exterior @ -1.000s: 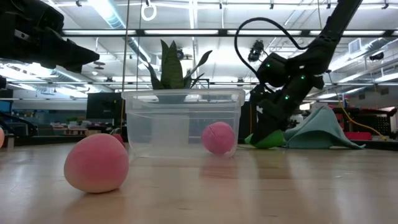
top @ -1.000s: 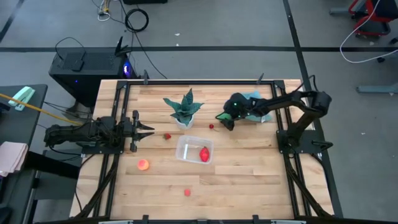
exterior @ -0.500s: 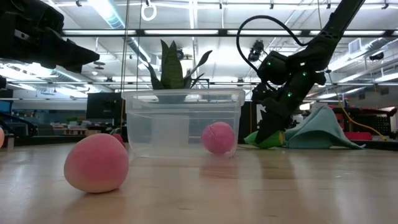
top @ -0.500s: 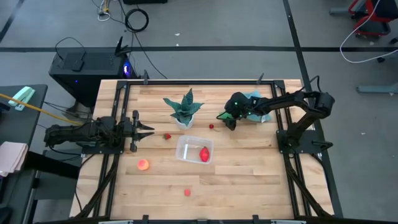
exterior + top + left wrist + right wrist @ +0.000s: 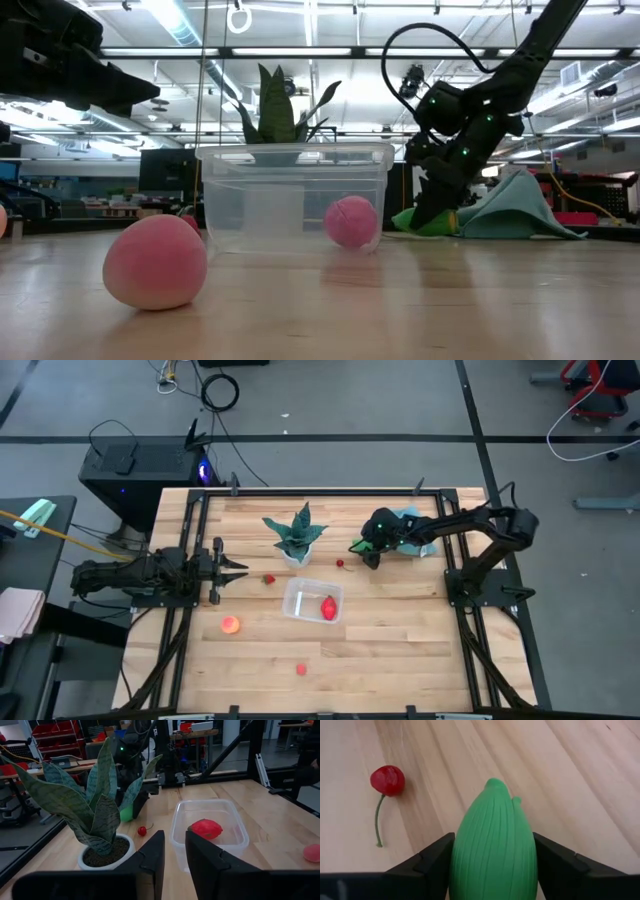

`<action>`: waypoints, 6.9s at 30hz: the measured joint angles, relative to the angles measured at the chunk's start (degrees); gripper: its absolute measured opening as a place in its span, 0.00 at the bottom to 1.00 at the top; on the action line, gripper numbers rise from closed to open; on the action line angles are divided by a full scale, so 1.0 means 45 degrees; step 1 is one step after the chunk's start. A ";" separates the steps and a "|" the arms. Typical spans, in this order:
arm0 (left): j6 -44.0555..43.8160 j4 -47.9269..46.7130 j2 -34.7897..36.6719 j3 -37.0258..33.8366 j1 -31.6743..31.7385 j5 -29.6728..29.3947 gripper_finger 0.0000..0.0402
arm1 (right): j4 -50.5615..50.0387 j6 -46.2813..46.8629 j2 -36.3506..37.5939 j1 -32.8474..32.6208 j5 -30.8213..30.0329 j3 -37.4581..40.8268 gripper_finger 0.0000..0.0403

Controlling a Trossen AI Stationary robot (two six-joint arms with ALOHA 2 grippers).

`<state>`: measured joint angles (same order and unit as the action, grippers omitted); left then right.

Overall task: Pick and placing Produce into tupperware
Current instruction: Put the corn into the transparent container, then put the cherry into the transparent container

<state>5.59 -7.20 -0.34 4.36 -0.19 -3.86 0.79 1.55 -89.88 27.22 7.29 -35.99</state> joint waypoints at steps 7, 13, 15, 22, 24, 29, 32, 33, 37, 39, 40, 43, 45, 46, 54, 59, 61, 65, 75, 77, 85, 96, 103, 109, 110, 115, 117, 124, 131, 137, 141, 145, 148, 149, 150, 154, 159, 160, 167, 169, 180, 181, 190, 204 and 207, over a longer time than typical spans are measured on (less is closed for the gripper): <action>0.0004 -0.0005 -0.0002 0.0000 0.0002 0.0000 0.20 | 0.0008 0.0132 0.1150 0.0000 0.0058 0.0000 0.62; 0.0004 -0.0005 0.0000 0.0000 0.0000 0.0000 0.21 | -0.0348 0.0636 0.2615 -0.0459 0.0653 0.0000 0.62; 0.0007 -0.0005 -0.0003 0.0000 0.0002 0.0000 0.21 | -0.0312 0.0800 0.3079 -0.0783 0.0972 0.0000 0.62; 0.0004 -0.0005 -0.0005 0.0000 0.0004 0.0000 0.20 | 0.0748 0.1903 0.4177 -0.2769 0.1466 0.0000 0.63; 0.0004 -0.0002 -0.0004 0.0000 0.0000 0.0000 0.20 | 0.1402 0.2097 0.4263 -0.3416 0.1515 0.0000 0.63; -0.0001 0.0000 -0.0005 0.0000 0.0005 0.0000 0.21 | 0.2830 0.2339 0.4141 -0.4808 0.1358 -0.0005 0.63; -0.0001 0.0000 0.0000 0.0000 0.0005 0.0000 0.21 | 0.3530 0.2345 0.3871 -0.5375 0.0999 -0.0005 0.63; -0.0001 0.0000 0.0000 0.0000 0.0002 0.0000 0.21 | 0.3783 0.2388 0.3738 -0.5509 0.0971 -0.0005 0.63; -0.0002 0.0003 -0.0002 0.0000 0.0003 0.0000 0.20 | 0.4667 0.2626 0.3062 -0.5836 0.0923 -0.0005 0.63; -0.0001 0.0005 -0.0005 0.0000 0.0000 0.0000 0.20 | 0.4762 0.2626 0.2726 -0.5936 0.0921 -0.0149 0.63; -0.0001 0.0005 0.0000 0.0000 0.0004 0.0000 0.20 | 0.4767 0.2626 0.2524 -0.5969 0.0923 -0.0310 0.63; -0.0006 0.0005 0.0000 0.0000 0.0000 0.0000 0.20 | 0.4782 0.2534 0.1835 -0.6100 0.0952 -0.1010 0.63; -0.0025 0.0007 0.0000 0.0000 0.0002 -0.0004 0.21 | 0.4637 0.2216 0.1342 -0.6203 0.1061 -0.1608 0.63; -0.0059 0.0006 0.0000 0.0000 0.0000 0.0000 0.21 | 0.4284 0.2013 0.1115 -0.6256 0.1118 -0.1966 0.63; -0.0083 -0.0005 0.0000 0.0000 0.0000 0.0000 0.20 | 0.1860 0.0982 -0.0581 -0.6518 0.0831 -0.3987 0.63; -0.0083 -0.0010 -0.0003 0.0000 0.0003 0.0000 0.20 | 0.1859 0.0955 -0.1562 -0.6504 0.0816 -0.4207 0.63; -0.0083 -0.0010 -0.0001 0.0000 0.0005 0.0000 0.21 | 0.1872 0.0950 -0.1880 -0.6504 0.0821 -0.4288 0.63; -0.0083 -0.0010 0.0000 0.0000 0.0005 0.0000 0.21 | 0.1901 0.0941 -0.2378 -0.6507 0.0816 -0.4485 0.63; -0.0079 -0.0019 0.0000 0.0000 0.0005 0.0000 0.21 | 0.2195 0.0843 -0.3127 -0.6509 0.0816 -0.4507 0.63; -0.0079 -0.0019 -0.0003 0.0000 0.0005 0.0000 0.21 | 0.2363 0.0845 -0.3323 -0.6509 0.0809 -0.4507 0.63; -0.0079 -0.0019 -0.0003 0.0000 0.0002 -0.0005 0.20 | 0.2468 0.0744 -0.3340 -0.6509 0.0743 -0.4503 0.63; -0.0076 -0.0034 -0.0004 0.0000 0.0005 0.0000 0.21 | 0.2431 0.0610 -0.3246 -0.6533 0.0787 -0.4503 0.68; -0.0074 -0.0032 -0.0005 0.0000 0.0005 0.0000 0.20 | 0.2440 0.0610 -0.3241 -0.6533 0.0782 -0.4503 0.69; -0.0074 -0.0029 -0.0002 0.0000 0.0005 0.0000 0.21 | 0.1379 0.0515 -0.3142 -0.6533 0.0778 -0.5080 0.69; -0.0074 -0.0029 -0.0003 0.0000 0.0005 0.0000 0.22 | 0.0937 0.0400 -0.3075 -0.6533 0.0776 -0.5305 0.69; -0.0079 -0.0071 -0.0005 0.0000 0.0001 0.0001 0.20 | -0.0527 0.0107 -0.2511 -0.6533 0.0724 -0.6316 0.68; -0.0083 -0.0081 -0.0005 0.0000 0.0003 0.0004 0.20 | -0.1340 -0.0063 -0.2190 -0.6518 0.0677 -0.6502 0.68; -0.0086 -0.0124 -0.0005 0.0000 0.0000 0.0003 0.22 | -0.3356 -0.0162 -0.0517 -0.5730 -0.0996 -0.5744 0.68; -0.0088 -0.0092 0.0000 0.0000 0.0000 0.0004 0.20 | -0.2479 0.0161 0.0748 -0.3981 -0.1320 -0.3663 0.68; -0.0083 -0.0080 -0.0005 0.0000 0.0000 0.0000 0.21 | -0.0577 0.0777 0.0826 -0.3049 -0.0700 -0.1633 0.68; -0.0079 -0.0050 -0.0005 0.0000 0.0001 0.0005 0.22 | 0.0444 0.1302 0.0705 -0.2861 -0.0583 -0.0807 0.67; -0.0083 -0.0062 -0.0005 0.0000 0.0003 0.0005 0.20 | 0.1068 0.1739 0.0515 -0.2951 -0.0544 -0.0120 0.67; -0.0085 -0.0053 -0.0005 0.0000 0.0000 0.0000 0.20 | 0.1598 0.1968 0.0363 -0.3016 -0.0546 0.0204 0.67; -0.0083 -0.0052 -0.0005 0.0000 0.0000 0.0000 0.20 | 0.1807 0.2003 0.0310 -0.3024 -0.0547 0.0281 0.67; -0.0083 -0.0039 -0.0005 0.0000 0.0000 0.0005 0.20 | 0.1949 0.2031 0.0280 -0.3055 -0.0549 0.0351 0.67; -0.0083 -0.0046 -0.0005 0.0000 0.0000 -0.0002 0.21 | 0.2349 0.2097 0.0129 -0.3094 -0.0544 0.0632 0.67; -0.0080 -0.0057 -0.0005 0.0000 0.0000 0.0005 0.21 | 0.2847 0.2380 -0.0514 -0.3084 -0.0555 0.0742 0.67; -0.0083 -0.0063 -0.0005 0.0000 0.0000 -0.0003 0.20 | 0.3041 0.2403 -0.0667 -0.3089 -0.0544 0.0743 0.67; -0.0083 -0.0059 -0.0005 0.0000 0.0000 0.0004 0.21 | 0.3839 0.2562 -0.1337 -0.3084 -0.0515 0.0721 0.67; -0.0083 -0.0058 -0.0005 0.0000 0.0004 0.0004 0.21 | 0.3898 0.2601 -0.1423 -0.3084 -0.0520 0.0703 0.66; -0.0083 -0.0065 -0.0005 0.0000 0.0000 0.0002 0.20 | 0.3821 0.2753 -0.1448 -0.3070 -0.0652 0.0700 0.48; -0.0083 -0.0063 -0.0005 0.0000 0.0000 0.0002 0.20 | 0.3809 0.2749 -0.1449 -0.3070 -0.0668 0.0704 0.46; -0.0082 -0.0063 -0.0005 0.0000 0.0000 0.0002 0.20 | 0.2932 0.2621 -0.1429 -0.3356 0.0043 0.0665 0.40; -0.0083 -0.0063 -0.0005 0.0000 0.0000 0.0001 0.21 | 0.2733 0.2547 -0.1444 -0.3353 0.0030 0.0680 0.40; -0.0083 -0.0063 -0.0005 0.0000 0.0005 0.0000 0.20 | 0.2668 0.2536 -0.1444 -0.3366 -0.0101 0.0680 0.40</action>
<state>5.21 -7.49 -0.36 4.36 -0.16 -3.86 12.79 12.96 -96.38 12.08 6.83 -32.93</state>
